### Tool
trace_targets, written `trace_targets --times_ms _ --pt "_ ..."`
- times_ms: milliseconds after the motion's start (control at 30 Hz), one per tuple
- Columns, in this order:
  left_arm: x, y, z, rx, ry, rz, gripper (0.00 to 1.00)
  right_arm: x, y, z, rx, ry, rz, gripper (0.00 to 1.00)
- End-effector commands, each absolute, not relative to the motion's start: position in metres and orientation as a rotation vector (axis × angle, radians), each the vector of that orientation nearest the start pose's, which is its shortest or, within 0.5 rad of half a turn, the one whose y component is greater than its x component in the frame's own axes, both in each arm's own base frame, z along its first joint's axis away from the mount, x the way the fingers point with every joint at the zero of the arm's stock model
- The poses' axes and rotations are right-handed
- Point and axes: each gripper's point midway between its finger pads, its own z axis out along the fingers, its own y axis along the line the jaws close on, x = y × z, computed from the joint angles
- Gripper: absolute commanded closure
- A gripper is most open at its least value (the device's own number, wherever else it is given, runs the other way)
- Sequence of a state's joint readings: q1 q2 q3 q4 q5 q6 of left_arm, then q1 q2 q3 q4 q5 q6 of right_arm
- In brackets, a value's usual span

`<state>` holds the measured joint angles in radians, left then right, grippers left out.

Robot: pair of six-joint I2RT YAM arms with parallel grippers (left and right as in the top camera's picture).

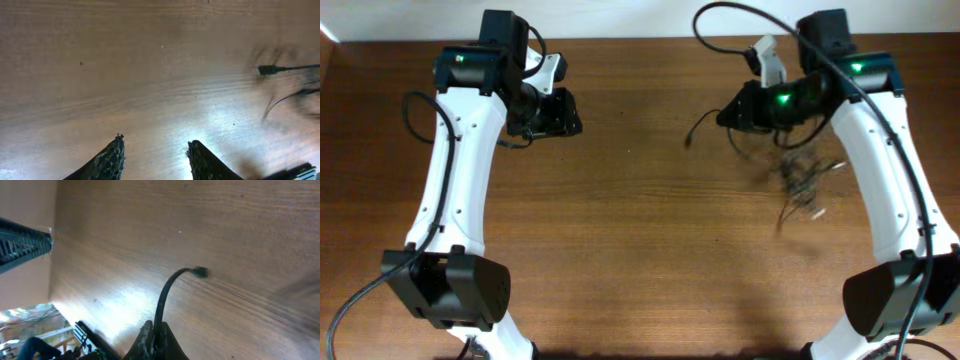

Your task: Untangle cables

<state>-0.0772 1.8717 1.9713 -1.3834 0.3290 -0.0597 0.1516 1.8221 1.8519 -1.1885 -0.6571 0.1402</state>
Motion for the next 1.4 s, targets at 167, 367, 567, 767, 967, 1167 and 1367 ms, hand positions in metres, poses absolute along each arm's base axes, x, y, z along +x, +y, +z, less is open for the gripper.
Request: trace_targets --times_ms 167,367,567,767,967,1167,1367 --pt "0.414 -0.047 0.242 -0.081 2.738 -0.431 0.51 0.38 0.234 0.298 -0.398 2.53 0.91 0.87" --pt "0.396 -0.053 0.234 -0.071 2.819 -0.439 0.57 0.415 0.147 0.269 -0.057 2.624 0.419 0.01" --pt "0.372 -0.113 0.183 0.305 2.904 -0.498 0.66 0.415 0.091 0.262 0.129 2.679 0.419 0.01" --pt "0.357 -0.185 0.114 0.625 2.81 -0.629 0.67 0.412 0.091 0.26 0.127 2.691 0.418 0.01" --pt "0.345 -0.229 0.082 0.799 2.694 -0.646 0.69 0.412 0.091 0.26 0.129 2.695 0.418 0.01" --pt "0.366 -0.23 0.065 0.79 2.582 -0.554 0.69 0.409 0.091 0.258 0.131 2.709 0.415 0.01" --pt "0.353 -0.241 0.043 0.841 2.632 -0.562 0.74 0.408 0.091 0.258 0.131 2.711 0.416 0.01"
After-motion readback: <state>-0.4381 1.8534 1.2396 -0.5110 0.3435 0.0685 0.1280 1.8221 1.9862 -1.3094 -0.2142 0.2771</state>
